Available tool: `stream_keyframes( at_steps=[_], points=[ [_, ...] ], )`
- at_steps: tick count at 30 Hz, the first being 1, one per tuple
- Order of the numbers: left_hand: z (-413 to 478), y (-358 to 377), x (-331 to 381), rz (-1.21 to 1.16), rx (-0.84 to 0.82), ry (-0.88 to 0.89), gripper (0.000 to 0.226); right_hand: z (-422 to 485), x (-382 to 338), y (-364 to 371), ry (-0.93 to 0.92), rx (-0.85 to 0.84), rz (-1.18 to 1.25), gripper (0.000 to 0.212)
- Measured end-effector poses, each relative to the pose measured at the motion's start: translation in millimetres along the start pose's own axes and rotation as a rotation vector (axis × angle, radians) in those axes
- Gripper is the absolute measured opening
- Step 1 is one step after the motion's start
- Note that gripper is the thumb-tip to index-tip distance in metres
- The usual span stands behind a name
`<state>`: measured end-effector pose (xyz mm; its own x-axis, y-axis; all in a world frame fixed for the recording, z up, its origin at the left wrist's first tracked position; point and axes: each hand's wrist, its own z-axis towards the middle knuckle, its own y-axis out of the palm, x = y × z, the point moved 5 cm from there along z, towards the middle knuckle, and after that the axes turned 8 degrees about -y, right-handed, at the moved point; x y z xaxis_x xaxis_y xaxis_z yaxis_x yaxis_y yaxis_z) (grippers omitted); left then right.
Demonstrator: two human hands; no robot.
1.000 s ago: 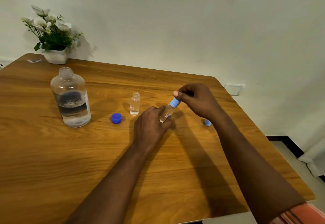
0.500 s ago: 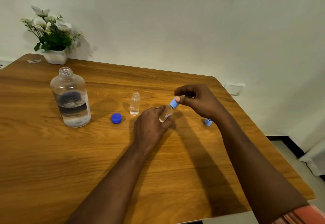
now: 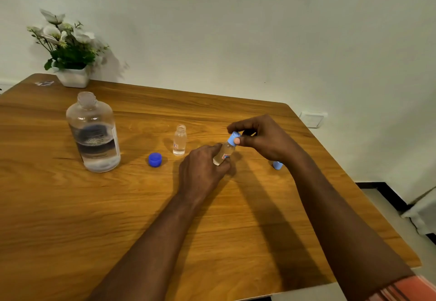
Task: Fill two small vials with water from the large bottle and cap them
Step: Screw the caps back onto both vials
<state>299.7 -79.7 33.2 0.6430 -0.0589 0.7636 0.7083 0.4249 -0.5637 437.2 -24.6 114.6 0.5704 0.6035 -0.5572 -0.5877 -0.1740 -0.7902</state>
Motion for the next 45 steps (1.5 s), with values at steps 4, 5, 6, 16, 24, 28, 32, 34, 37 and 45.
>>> stream_keyframes(
  at_steps=[4, 5, 6, 16, 24, 28, 32, 34, 37, 45],
  points=[
    [1, -1, 0, -0.015, 0.003, 0.003, 0.020, -2, 0, 4, -0.003, 0.041, 0.005, 0.028],
    [1, -1, -1, -0.021, 0.004, 0.000, 0.021, -2, -1, 5, -0.007, 0.055, 0.000, 0.028],
    [1, -1, -1, -0.021, 0.005, -0.005, 0.022, -2, -2, 6, -0.010, 0.068, -0.002, 0.028],
    [2, -3, -3, 0.050, 0.067, -0.048, 0.029, -6, -9, 15, -0.006, 0.200, -0.006, 0.039],
    [0, -2, -3, 0.028, 0.078, -0.060, 0.019, -35, 12, 56, 0.277, 0.359, 0.208, 0.051],
    [-1, -2, -2, 0.046, 0.053, -0.054, 0.016, -37, 14, 67, 0.277, 0.389, 0.298, 0.017],
    [-1, 3, -2, 0.046, 0.017, -0.034, 0.029, -36, 20, 68, 0.305, 0.449, 0.296, 0.015],
    [1, 5, -3, 0.045, 0.009, -0.035, 0.047, -33, 25, 66, 0.314, 0.510, 0.282, 0.012],
    [3, 8, -7, 0.062, -0.009, -0.059, 0.056, -26, 33, 64, 0.330, 0.576, 0.207, 0.006],
    [4, 8, -4, 0.054, -0.003, -0.066, 0.049, -6, 43, 71, 0.366, 0.609, 0.096, 0.021]
  ],
)
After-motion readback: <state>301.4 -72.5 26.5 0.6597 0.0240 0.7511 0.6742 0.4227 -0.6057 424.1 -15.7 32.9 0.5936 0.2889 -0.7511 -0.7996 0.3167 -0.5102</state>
